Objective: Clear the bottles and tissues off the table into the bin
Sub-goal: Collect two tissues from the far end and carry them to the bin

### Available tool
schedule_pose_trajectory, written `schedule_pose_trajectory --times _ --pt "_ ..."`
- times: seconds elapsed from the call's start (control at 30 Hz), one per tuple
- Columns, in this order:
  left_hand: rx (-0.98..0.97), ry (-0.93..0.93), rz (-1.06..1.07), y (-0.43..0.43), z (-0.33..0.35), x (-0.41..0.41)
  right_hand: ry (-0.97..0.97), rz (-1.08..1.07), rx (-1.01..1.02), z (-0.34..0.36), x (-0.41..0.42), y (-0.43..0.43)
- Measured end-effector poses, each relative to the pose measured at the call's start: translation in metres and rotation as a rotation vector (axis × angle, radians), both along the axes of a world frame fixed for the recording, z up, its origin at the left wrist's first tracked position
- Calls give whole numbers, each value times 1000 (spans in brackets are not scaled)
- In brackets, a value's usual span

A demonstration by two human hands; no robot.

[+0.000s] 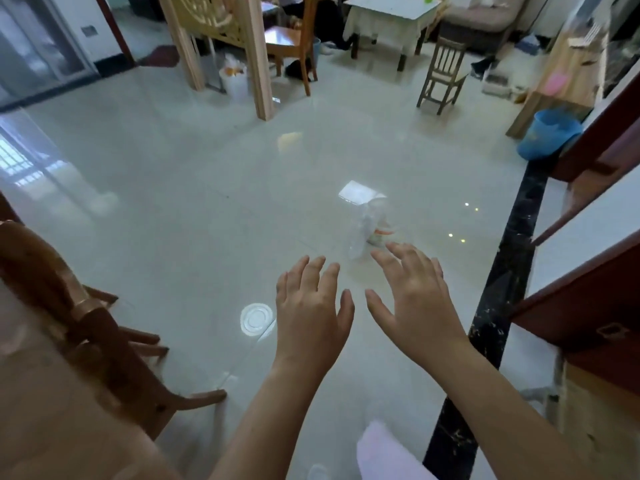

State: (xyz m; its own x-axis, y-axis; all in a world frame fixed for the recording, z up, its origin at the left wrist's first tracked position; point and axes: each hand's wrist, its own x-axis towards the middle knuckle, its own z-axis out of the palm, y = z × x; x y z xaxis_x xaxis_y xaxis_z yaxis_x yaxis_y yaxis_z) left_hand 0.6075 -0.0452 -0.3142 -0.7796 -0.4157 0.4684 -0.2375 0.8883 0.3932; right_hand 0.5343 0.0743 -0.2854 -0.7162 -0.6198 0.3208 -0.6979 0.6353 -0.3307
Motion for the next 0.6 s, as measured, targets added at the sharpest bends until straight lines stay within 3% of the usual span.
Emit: schedule_pose_trajectory --times 0.6 --pt "-74 -8 425 -158 25 -203 -2 422 -94 7 -256 -202"
